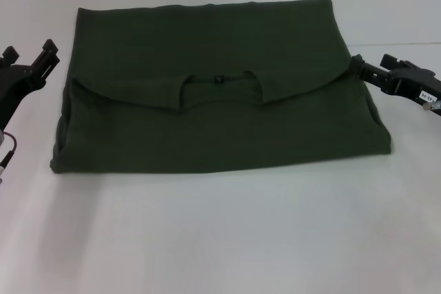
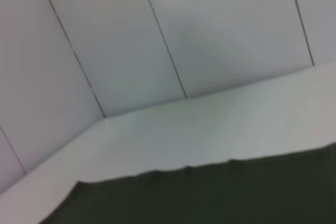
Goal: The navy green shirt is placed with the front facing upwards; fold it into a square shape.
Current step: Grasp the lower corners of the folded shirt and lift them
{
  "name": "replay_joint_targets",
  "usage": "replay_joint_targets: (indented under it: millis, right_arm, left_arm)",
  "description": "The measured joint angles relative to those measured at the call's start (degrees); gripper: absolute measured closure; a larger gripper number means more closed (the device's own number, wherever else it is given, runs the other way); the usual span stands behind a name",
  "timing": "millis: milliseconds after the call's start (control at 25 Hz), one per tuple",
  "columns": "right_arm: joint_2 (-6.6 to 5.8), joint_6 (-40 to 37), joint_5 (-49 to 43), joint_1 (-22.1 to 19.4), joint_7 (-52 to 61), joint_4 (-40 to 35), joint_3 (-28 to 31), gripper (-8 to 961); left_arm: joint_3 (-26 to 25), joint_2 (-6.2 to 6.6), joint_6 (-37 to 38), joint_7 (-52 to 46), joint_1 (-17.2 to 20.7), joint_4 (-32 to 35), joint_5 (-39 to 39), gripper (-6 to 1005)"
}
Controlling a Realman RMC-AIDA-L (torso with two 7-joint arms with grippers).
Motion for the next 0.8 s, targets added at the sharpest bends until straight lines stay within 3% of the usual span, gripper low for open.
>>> replay_joint_targets:
  millis: [160,240,280,480,600,800]
  right_arm:
    - [0.15,-3.01,1.2,-1.16,-2.21,0.22,-0.55,31]
    - [0.11,-5.36,0.94,-1.91,-3.65,0.03,-1.81,31]
    - [0.03,-6.5,0.85,-2.39,-4.1,-0.1,-2.54,32]
    - [-0.71,-12.92,0.72,-5.08,-4.43,-1.95,-6.54,32]
    - [-0.82,-16.78,0.7,-6.8,-4.44,-4.2,-9.86,33]
    - [-0.46,-21.01,0.62,-9.3,-4.33,-7.56,-13.05,34]
  left_arm:
    - [0.26,-0.25,2.01,2.12,0.47,-0.24,0.34,155]
    - [3.24,-0.2,2.15,0.38,0.85,0.18,1.46,278]
    - [4.47,-0.12,2.22,-0.34,1.01,0.47,1.7,277]
    - [26.57,0.17,5.68,-17.57,4.41,11.37,3.21,273]
    - [36.2,0.43,10.9,-28.05,7.62,20.53,5.94,270]
    - [39.37,2.04,16.74,-40.24,9.27,29.85,16.41,269]
